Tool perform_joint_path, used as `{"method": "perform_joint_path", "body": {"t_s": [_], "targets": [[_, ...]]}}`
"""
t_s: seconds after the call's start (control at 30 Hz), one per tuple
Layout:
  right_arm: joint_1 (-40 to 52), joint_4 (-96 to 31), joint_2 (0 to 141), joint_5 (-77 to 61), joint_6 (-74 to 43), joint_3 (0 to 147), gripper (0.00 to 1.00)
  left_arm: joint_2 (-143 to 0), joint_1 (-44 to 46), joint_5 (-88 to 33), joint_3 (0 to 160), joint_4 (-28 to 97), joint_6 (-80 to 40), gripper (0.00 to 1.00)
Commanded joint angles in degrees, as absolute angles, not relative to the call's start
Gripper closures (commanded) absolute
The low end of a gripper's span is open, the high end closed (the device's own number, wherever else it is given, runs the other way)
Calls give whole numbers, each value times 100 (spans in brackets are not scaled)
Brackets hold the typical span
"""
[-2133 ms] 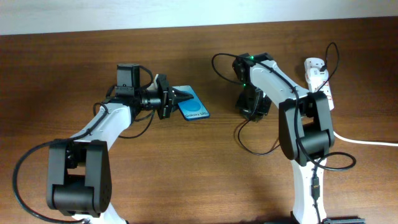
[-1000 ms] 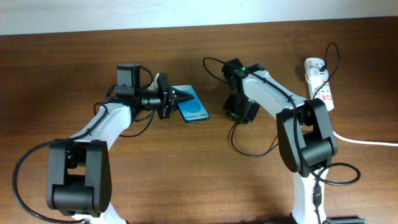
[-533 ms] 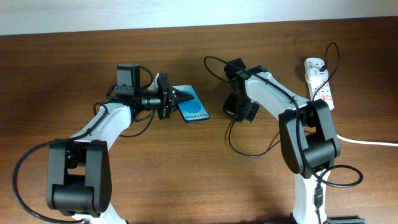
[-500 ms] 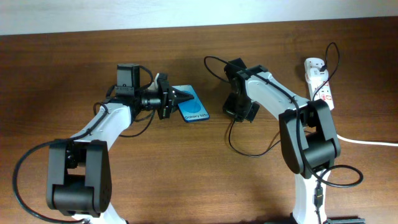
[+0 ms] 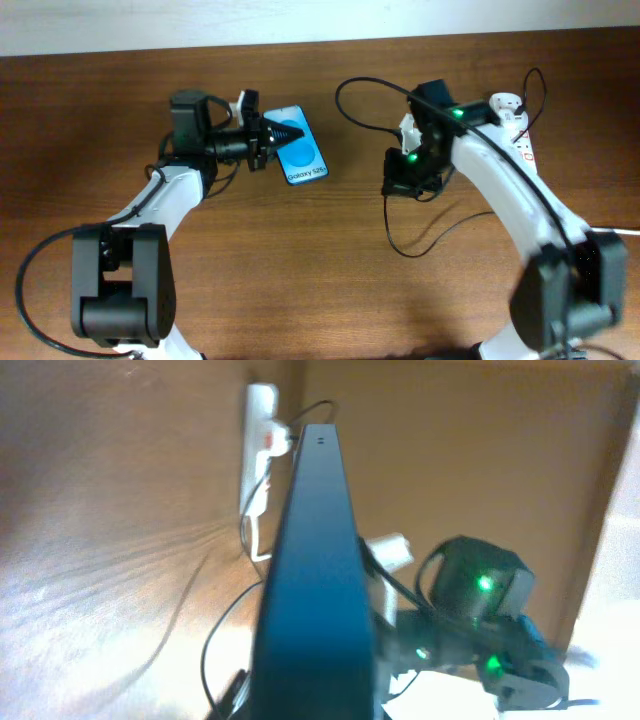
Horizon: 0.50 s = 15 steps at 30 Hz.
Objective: Plug charger to phone and switch on socket
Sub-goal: 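Carry the USB-C plug up to the bottom edge of the held phone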
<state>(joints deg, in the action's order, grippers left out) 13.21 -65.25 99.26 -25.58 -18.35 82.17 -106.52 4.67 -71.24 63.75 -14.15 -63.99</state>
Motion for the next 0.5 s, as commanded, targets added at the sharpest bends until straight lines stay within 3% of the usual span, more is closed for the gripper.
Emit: {"method": "perform_joint_path", "body": {"t_s": [0.0,0.17,0.33,0.47], "targets": [[1310,-6949,9188,-3566,-600,8259,96,-10656,423,-7771,6438,-2150,-6375,100],[1310,-7708,8608,-5345,998,8189,96,-10656,434,-7931,6440,-2547,-6401,100],[1382,-8040,8453,-5439,1009,7599,96,-10656,519,-7915,6440,-4445,-7540,100],[1817,-7264,8206,-5968,766,6967,95,-10656,733,-7808,6440,-4711,-7813,100]]}}
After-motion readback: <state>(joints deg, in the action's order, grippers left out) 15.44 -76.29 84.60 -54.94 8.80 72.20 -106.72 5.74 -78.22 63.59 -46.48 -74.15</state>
